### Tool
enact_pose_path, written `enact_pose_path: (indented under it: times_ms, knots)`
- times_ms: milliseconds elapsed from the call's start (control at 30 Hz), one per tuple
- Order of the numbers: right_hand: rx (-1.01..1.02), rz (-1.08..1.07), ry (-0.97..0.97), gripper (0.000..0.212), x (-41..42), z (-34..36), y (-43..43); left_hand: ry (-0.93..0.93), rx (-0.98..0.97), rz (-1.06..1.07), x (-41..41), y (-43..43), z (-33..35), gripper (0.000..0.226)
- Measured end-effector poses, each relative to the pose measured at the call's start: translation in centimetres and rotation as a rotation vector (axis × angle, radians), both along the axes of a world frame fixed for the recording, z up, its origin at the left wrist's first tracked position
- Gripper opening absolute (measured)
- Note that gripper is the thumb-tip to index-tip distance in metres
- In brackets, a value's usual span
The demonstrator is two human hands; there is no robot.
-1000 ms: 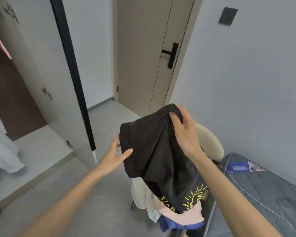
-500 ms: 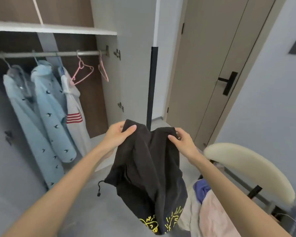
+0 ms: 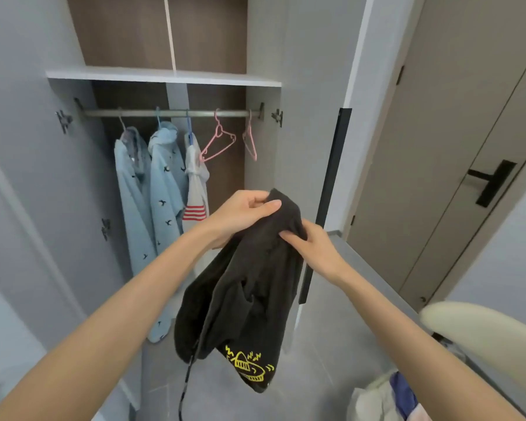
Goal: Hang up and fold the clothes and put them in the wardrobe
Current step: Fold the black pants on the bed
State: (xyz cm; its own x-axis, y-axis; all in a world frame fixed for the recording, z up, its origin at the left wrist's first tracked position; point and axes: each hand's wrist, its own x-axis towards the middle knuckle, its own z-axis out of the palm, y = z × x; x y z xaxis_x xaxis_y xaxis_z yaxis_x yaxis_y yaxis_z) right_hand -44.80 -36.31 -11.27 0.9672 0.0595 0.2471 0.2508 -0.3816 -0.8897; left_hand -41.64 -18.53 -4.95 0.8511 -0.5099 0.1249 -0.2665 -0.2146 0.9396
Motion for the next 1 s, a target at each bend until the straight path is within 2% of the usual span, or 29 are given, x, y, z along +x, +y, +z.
enact_pose_path:
  times_ms: [133,300,400,433,500,567,600,667,767,867,1000]
  knots:
    - [0.044,-0.006,-0.076,0.015,1.9,3.5,0.9,-0.045,-0.116,0.062,0.6,1.3,-1.1,0.042]
    - [0.108,0.006,-0.098,0.016,3.6,6.4,1.3,-0.171,0.010,0.264,1.3,2.9,-6.5,0.049]
    - [0.171,0.027,-0.072,0.014,4.1,7.5,0.8,-0.114,0.059,0.206,1.6,3.3,-9.8,0.072]
    - [0.192,0.029,-0.070,0.014,4.2,7.9,0.6,-0.109,0.092,0.160,1.7,3.1,-10.6,0.072]
    - [0.245,0.019,-0.076,0.014,4.3,8.5,0.1,-0.117,0.185,0.092,1.9,2.3,-12.1,0.047]
    - [0.310,-0.020,-0.094,0.013,4.4,8.9,-0.8,-0.126,0.293,0.148,2.3,1.1,-13.1,0.018]
    - [0.343,-0.053,-0.103,0.011,4.4,9.0,-1.4,-0.104,0.313,0.206,2.6,0.7,-13.2,0.011]
    - [0.360,-0.140,-0.114,0.007,4.4,8.7,-2.9,-0.098,0.359,0.347,3.6,0.4,-12.5,0.018]
    - [0.278,-0.306,-0.116,0.008,4.2,6.2,-5.9,-0.187,0.392,0.487,5.3,1.4,-9.5,0.016]
    - [0.325,-0.464,0.046,0.011,4.1,1.3,-8.7,-0.237,0.297,0.490,6.1,2.0,-5.7,0.027]
    - [0.324,-0.490,0.369,0.018,4.2,-4.7,-8.9,-0.366,0.256,0.426,5.7,0.6,-1.8,0.039]
